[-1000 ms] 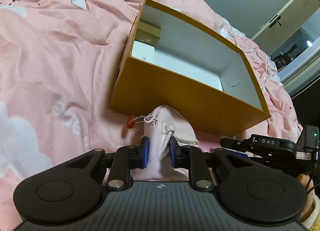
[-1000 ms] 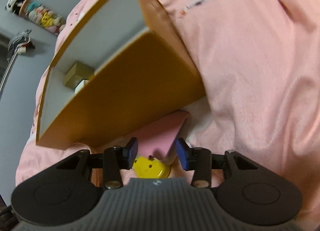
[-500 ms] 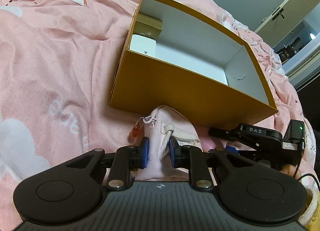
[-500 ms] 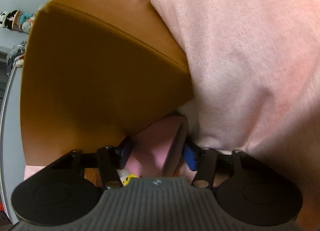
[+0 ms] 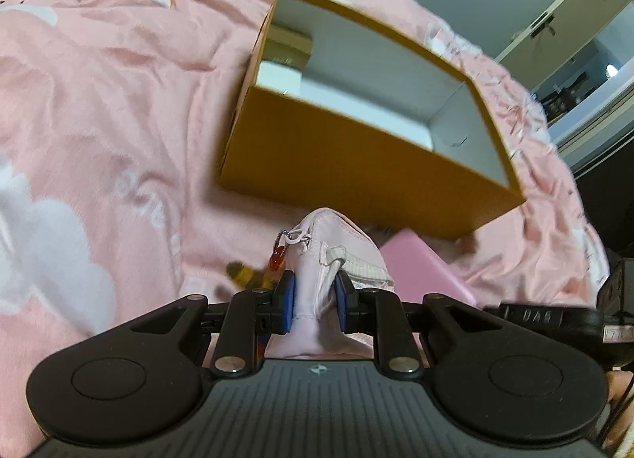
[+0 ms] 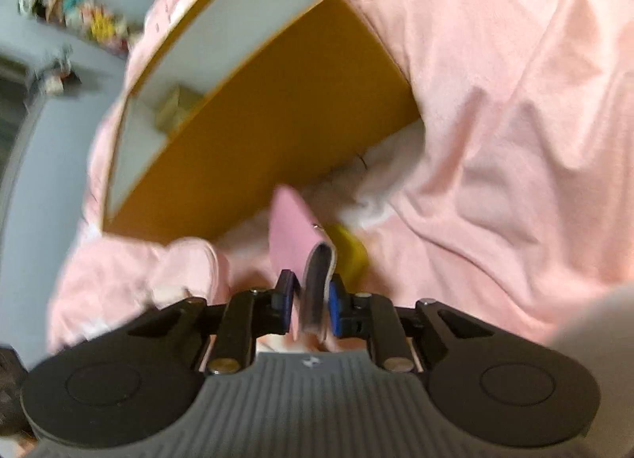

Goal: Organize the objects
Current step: 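Grasp the pink flat case with the right gripper while the left gripper holds the pink bag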

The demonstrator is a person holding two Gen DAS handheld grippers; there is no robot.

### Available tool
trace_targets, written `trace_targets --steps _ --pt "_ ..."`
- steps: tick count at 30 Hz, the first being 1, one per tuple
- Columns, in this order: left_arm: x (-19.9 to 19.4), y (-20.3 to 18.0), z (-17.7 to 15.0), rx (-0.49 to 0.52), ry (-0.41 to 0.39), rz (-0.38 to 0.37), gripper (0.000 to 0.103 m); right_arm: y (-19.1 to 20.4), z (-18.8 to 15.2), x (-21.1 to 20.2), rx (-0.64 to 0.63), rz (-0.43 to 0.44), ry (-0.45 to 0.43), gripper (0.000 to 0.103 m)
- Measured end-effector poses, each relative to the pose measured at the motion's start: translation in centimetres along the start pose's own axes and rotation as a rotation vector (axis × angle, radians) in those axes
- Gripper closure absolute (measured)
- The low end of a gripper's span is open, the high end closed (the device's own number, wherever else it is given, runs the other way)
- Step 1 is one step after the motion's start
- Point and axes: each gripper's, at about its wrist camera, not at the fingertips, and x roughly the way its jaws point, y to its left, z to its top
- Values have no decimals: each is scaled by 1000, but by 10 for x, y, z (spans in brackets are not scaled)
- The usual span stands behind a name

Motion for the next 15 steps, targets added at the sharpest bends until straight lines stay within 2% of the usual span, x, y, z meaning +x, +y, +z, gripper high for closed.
trace_targets --steps 5,7,8,12,15 --pt "-2 3 -3 -3 -4 1 80 3 -12 8 -117 -123 92 74" --pt "-1 2 -4 3 0 8 80 7 -12 5 -197 -158 97 62" --pt "-1 2 -4 5 1 9 80 9 -8 1 -230 -166 85 61" --pt "1 1 -2 11 4 14 80 20 13 2 -343 -139 65 41" --pt "1 0 -2 10 6 16 80 31 29 23 -368 -86 104 41"
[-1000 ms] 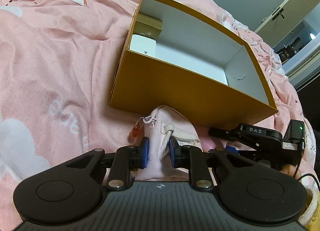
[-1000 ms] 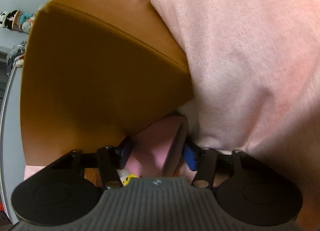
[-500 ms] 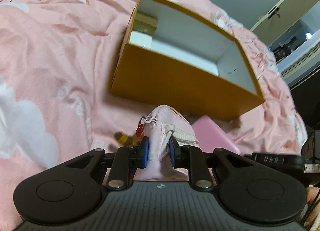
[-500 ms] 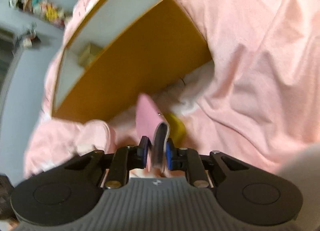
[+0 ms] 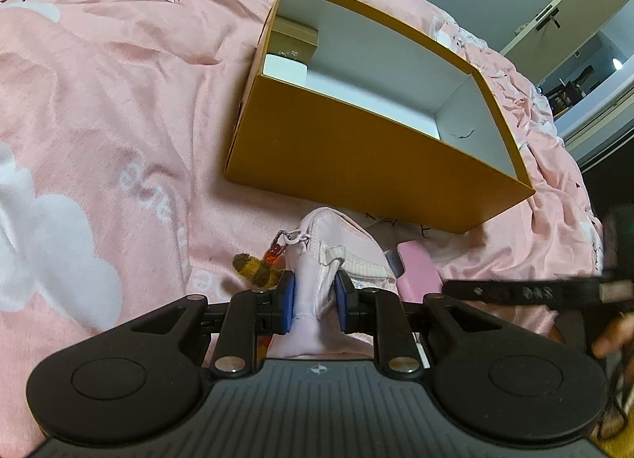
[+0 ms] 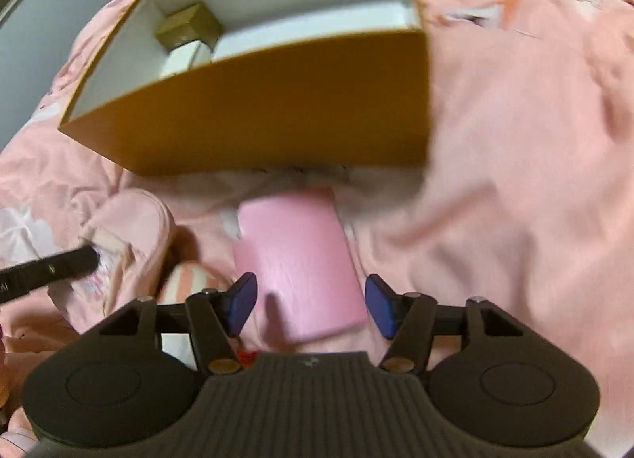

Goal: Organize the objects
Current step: 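Grasp the pink flat case with the right gripper while the left gripper holds the pink bag, then lift and carry the pink bag and pink case over the orange box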

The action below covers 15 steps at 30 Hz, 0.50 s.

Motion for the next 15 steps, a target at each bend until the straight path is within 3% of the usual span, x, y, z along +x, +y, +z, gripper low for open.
trace_targets --steps 4,7,11,13,15 --pt "1 0 1 1 3 5 80 -7 13 29 19 36 54 40" --pt "3 0 2 -1 8 8 79 -11 14 38 92 130 77 38" --pt "4 -1 3 2 11 12 79 -15 10 39 115 159 60 40" --pt "3 -1 2 1 9 10 79 -13 7 29 117 150 41 58" --pt "2 0 2 -5 5 5 79 -8 4 17 104 152 19 70"
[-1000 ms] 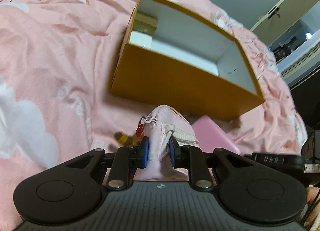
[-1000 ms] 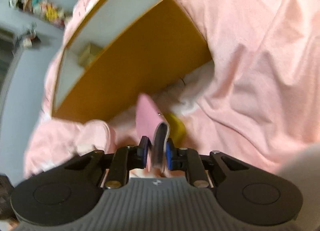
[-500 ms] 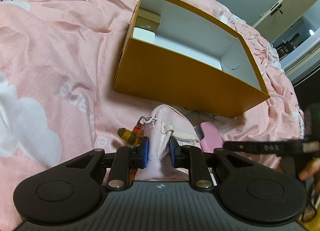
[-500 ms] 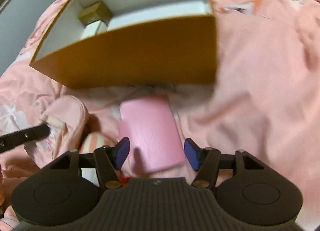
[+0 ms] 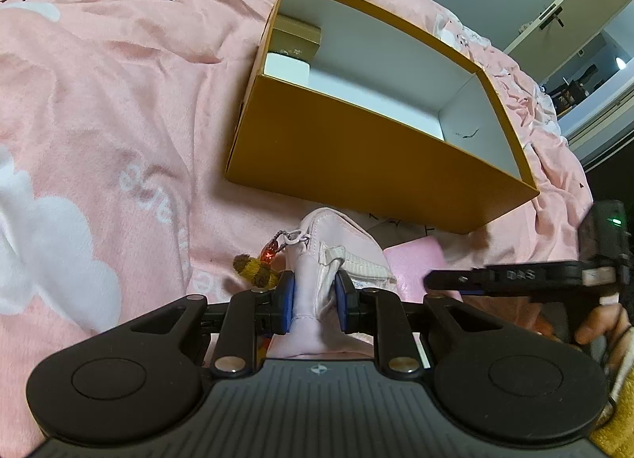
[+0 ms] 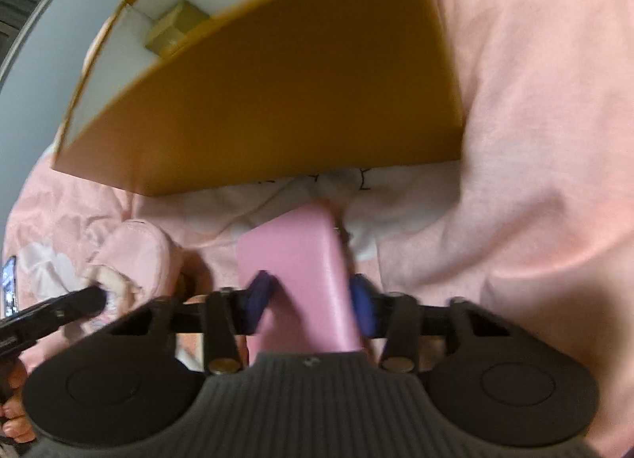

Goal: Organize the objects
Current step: 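Lift and carry the pink bag and pink case over the orange box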

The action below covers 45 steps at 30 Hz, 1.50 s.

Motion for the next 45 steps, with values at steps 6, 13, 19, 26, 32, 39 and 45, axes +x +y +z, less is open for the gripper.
trace_targets --steps 6,13,19,26,32,39,45 --pt "-9 -3 0 5 -26 -24 80 33 -18 -32 -108 -21 -55 85" --pt "-39 -13 6 16 -96 -105 80 59 -24 -84 -189 -49 -146 86" --pt "-60 -28 22 26 -150 -189 80 76 -13 -131 -224 -31 -224 86" --pt "-67 -47 59 42 -211 -240 80 93 19 -165 -241 -17 -341 86" --pt "-51 -52 100 26 -232 -232 81 91 59 -162 -219 -73 -383 86" --pt "-23 -47 130 14 -224 -217 81 80 95 -103 -183 -218 -283 86" --pt "2 -41 140 2 -185 -232 81 73 109 -58 -185 -337 -174 86"
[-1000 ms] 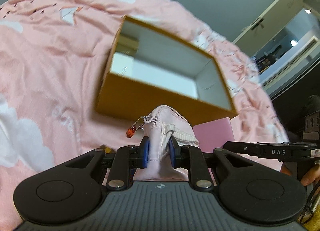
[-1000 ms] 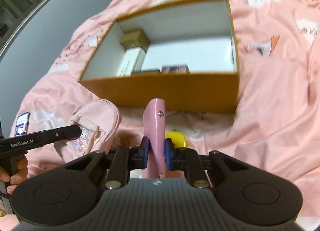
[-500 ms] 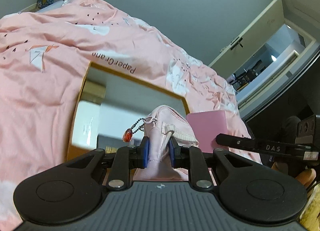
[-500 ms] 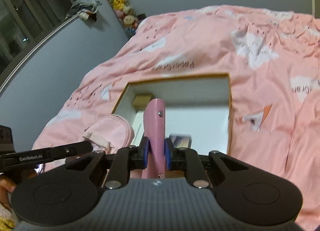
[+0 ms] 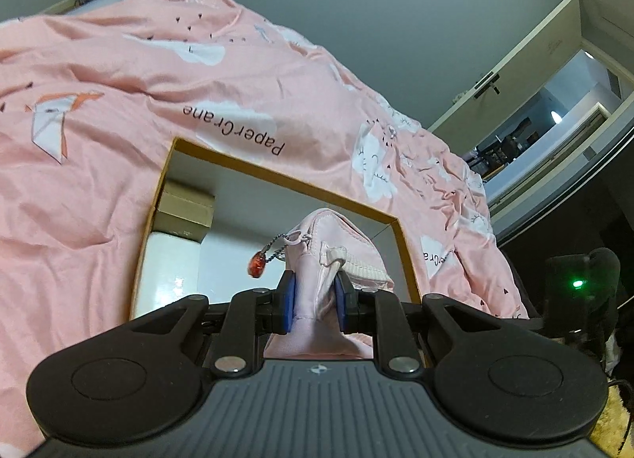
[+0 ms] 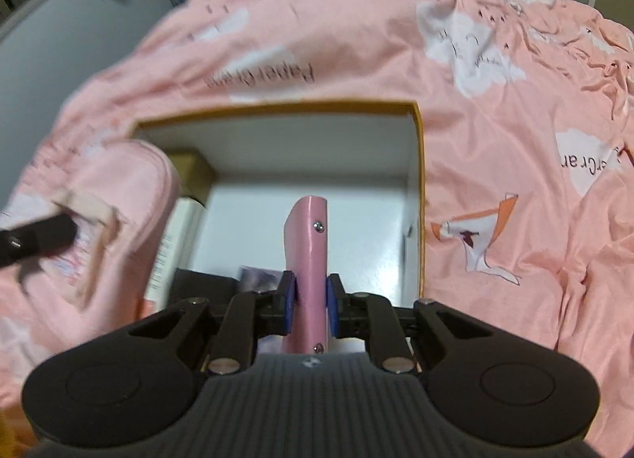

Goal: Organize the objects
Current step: 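Lift and carry the pink bag and pink case over the orange box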

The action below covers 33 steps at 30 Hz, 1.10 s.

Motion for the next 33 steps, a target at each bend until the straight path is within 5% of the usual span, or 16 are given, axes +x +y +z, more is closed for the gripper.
trace_targets --steps 10,22,25,28,33 --pt "27 16 0 -33 47 -22 81 -7 4 44 72 -2 152 85" --pt "50 13 -1 -32 95 -18 81 8 10 42 -69 -108 229 79" --pt "55 9 -1 -26 102 -18 81 8 8 30 -95 -119 205 60" --pt "63 5 -2 -33 110 -15 81 0 8 13 -88 -109 159 60" --pt "79 -5 -11 -80 114 -11 81 -20 3 -28 -20 -95 -35 59"
